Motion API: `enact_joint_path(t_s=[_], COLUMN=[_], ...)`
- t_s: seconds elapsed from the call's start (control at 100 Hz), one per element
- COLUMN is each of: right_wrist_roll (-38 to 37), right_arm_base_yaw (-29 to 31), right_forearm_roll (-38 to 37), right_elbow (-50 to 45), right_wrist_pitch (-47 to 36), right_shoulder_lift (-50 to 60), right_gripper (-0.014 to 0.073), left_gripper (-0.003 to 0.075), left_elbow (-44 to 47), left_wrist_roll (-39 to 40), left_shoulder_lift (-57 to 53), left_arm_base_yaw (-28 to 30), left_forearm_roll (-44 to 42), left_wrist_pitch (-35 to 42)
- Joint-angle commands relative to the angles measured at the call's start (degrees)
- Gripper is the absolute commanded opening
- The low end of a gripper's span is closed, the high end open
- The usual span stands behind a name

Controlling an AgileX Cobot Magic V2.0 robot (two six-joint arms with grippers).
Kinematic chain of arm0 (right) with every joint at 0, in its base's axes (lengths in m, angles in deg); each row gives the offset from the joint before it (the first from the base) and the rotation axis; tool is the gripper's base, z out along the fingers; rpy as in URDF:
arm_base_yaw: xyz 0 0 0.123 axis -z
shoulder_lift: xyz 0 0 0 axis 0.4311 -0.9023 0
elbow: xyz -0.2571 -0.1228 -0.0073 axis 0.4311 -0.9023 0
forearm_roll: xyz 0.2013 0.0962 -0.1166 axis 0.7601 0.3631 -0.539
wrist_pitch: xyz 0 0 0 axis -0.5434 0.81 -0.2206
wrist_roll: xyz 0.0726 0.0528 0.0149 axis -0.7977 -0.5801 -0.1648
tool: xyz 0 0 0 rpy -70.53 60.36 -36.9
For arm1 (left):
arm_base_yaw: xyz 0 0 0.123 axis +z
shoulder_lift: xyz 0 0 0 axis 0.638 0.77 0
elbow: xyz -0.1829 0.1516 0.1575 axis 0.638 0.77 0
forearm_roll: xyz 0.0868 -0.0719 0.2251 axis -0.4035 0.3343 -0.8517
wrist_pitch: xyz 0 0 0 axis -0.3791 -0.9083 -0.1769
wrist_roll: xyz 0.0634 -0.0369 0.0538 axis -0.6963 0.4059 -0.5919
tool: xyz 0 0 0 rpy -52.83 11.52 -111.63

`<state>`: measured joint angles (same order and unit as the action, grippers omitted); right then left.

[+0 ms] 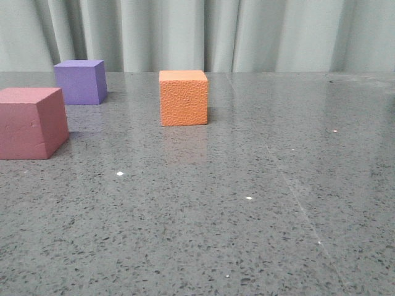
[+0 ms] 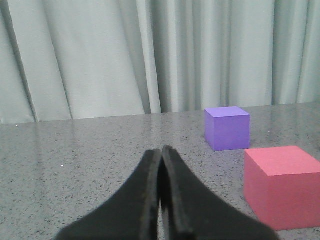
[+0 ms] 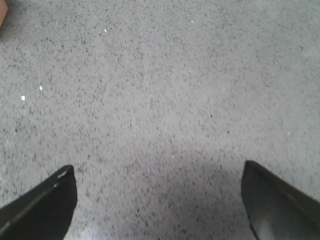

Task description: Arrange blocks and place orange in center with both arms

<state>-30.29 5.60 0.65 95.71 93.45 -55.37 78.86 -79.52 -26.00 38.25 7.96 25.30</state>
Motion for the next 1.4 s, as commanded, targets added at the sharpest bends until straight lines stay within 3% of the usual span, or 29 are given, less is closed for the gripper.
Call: enact_joint_path(t_s=[0.0,0.33,0.41,0.53,0.68,0.76,1.39], right_wrist_roll=[-0.33,-0.32,-0.32,-0.32,-0.32,-0.32,-0.32], right_arm_base_yaw=[0.39,0.39,0.39,0.39,0.39,0.39,0.39], right_forearm_roll=[-1.3,-2.57,-2.63,-2.63,-2.63,-2.63,-2.63], right_elbow=[-1.54,-7.93,-8.56,-9.1,-9.1,-9.1,-9.1], right_wrist_pitch=[-3.38,-0.55,-0.04,0.09,0.58,0.58,1.15], right_shoulder_lift=[4.71,19.07,21.84,24.27,24.67,24.67,24.67], right_gripper=[0.0654,0.0652,0.0612,0.0433,0.006,-0.0078,-0.0067], left_gripper=[-0.0019,-0.0019,-0.0019,-0.0019,-0.0019,-0.0019,-0.0019], left_elbow=[3.14,3.14,3.14,3.14,3.14,3.14,3.14], left_wrist_roll=[0.17,0.17,0.17,0.17,0.17,0.17,0.17], left_shoulder_lift=[-1.91,-1.91,-1.91,-1.91,-1.91,-1.91,-1.91], left_arm_base_yaw=[0.03,0.03,0.03,0.03,0.03,0.03,0.03], left_forearm_roll=[0.43,0.43,0.43,0.43,0.43,0.43,0.43], left_wrist_pitch=[4.47,4.47,4.47,4.47,4.47,4.47,4.47])
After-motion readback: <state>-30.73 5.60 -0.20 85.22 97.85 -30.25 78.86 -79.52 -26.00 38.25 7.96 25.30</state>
